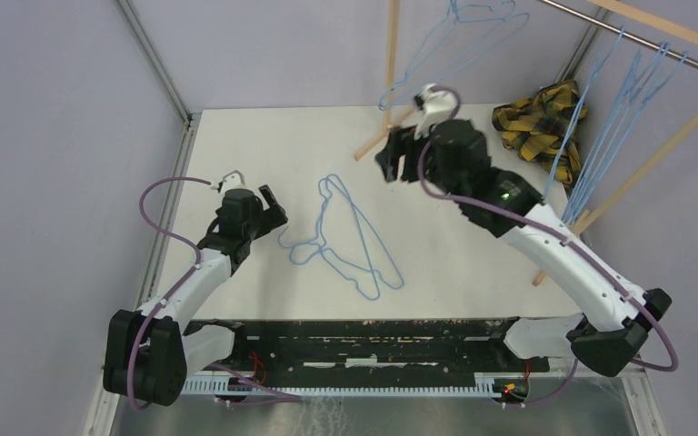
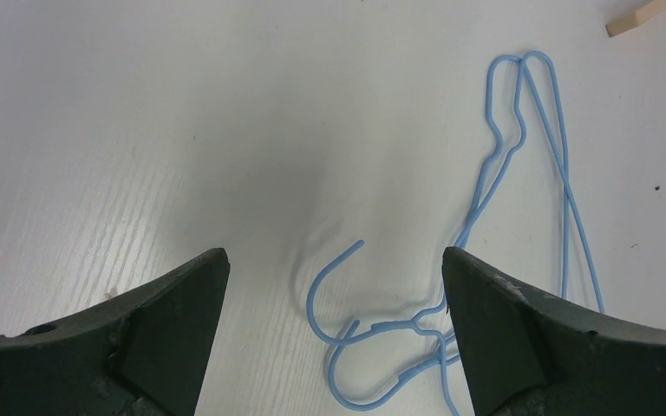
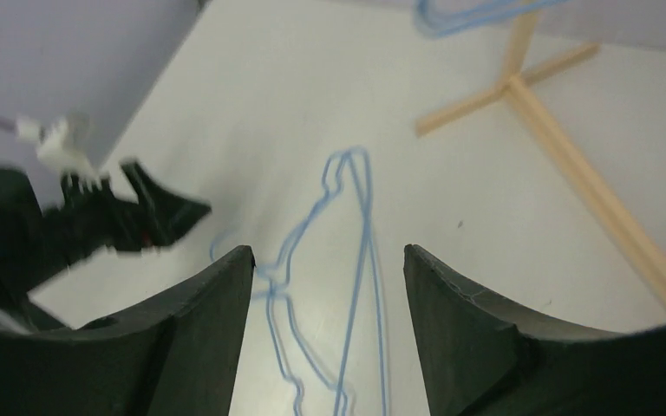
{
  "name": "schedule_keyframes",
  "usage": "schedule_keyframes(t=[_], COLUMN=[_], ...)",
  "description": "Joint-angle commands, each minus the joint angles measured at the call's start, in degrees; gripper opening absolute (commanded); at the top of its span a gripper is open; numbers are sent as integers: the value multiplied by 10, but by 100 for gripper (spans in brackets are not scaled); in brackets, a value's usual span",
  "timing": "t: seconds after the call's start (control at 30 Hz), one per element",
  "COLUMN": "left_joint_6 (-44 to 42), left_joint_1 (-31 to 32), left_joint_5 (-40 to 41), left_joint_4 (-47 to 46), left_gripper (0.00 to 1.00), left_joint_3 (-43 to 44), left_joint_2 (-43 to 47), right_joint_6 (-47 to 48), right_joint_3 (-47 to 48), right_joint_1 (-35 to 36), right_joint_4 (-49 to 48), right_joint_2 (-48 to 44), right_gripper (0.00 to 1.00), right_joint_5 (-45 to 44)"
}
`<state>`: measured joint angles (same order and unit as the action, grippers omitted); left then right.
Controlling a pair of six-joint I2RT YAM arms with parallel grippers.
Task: Organize the hangers
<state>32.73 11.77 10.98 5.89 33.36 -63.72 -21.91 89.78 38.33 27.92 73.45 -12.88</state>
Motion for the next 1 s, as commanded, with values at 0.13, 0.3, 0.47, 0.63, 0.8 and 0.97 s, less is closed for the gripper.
schedule_keyframes(t=[0.13, 0.3, 0.47, 0.63, 0.8, 0.97], left_joint_6=[9, 8, 9, 7, 7, 8], left_joint_1=[4, 4, 4, 4, 4, 4], left_joint_5=[18, 26, 28, 29, 27, 25], left_joint_4=[-13, -9, -9, -8, -6, -8], left_gripper=[99, 99, 100, 100, 99, 99], left_joint_3=[13, 13, 11, 13, 13, 12], left_joint_2=[-16, -15, -19, -20, -17, -16], right_joint_6=[42, 52, 84, 109, 111, 105], right_joint_3=[-147, -204, -191, -176, -167, -163], right_joint_1=[206, 215, 215, 214, 202, 180], right_joint_4=[24, -28, -57, -90, -116, -130], right_joint_2=[62, 147, 238, 300, 346, 377], right_gripper=[71, 66, 61, 61, 59, 55], right_joint_5=[-46, 15, 50, 58, 60, 79])
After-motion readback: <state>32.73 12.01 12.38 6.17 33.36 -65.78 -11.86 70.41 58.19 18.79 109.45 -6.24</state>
